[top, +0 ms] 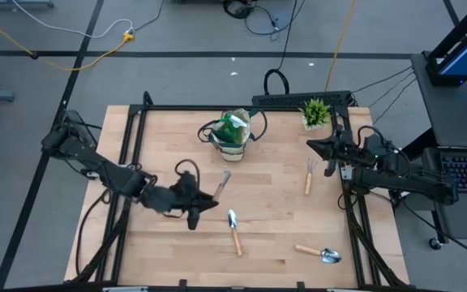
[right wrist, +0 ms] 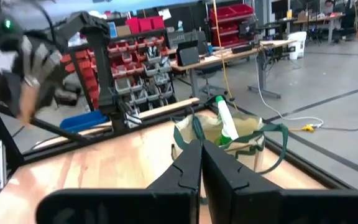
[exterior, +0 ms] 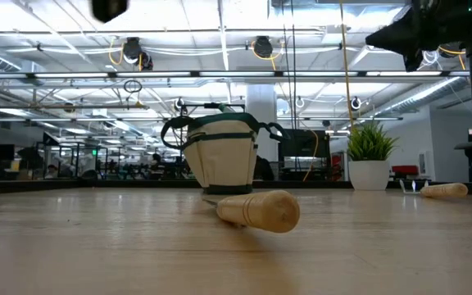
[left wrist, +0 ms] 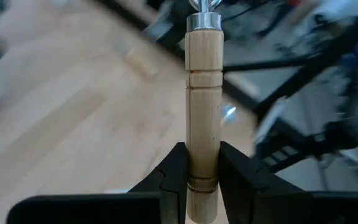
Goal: Pick & Place Garden tools in Gardening bag
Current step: Put the bottom brown hand rake into the gardening bag
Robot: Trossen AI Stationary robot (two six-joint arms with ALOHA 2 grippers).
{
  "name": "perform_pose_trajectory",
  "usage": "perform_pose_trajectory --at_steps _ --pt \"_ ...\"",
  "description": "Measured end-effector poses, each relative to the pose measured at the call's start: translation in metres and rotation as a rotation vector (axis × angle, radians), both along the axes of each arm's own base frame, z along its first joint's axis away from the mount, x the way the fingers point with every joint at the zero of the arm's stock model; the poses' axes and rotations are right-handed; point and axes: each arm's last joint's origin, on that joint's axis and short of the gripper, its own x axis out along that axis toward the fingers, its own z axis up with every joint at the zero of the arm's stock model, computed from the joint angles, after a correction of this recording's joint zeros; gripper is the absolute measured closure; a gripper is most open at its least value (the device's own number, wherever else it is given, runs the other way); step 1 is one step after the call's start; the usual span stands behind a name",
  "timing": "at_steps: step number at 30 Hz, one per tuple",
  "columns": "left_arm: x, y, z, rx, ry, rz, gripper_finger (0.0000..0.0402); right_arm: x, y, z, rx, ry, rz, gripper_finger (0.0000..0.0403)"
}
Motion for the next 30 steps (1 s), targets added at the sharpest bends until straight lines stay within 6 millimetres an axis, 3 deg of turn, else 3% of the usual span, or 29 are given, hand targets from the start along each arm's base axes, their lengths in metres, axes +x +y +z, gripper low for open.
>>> perform_pose_trajectory --at_steps 6,13,30 --pt "0.016 0.016 0.022 0.046 -0.207 -0.128 0.0336 0.005 -0.001 -0.002 0.007 0.028 0.01 0.0399" --pt "0.024 0.034 0.045 0.106 -0.451 -0.251 0.0336 0.013 0.001 0.002 -0.001 -0.006 0.151 0.0399" --pt "0.015 0.052 0.088 0.288 -0.988 -0.433 0.0336 0.03 0.002 0.018 -0.071 -0.16 0.339 0.0399"
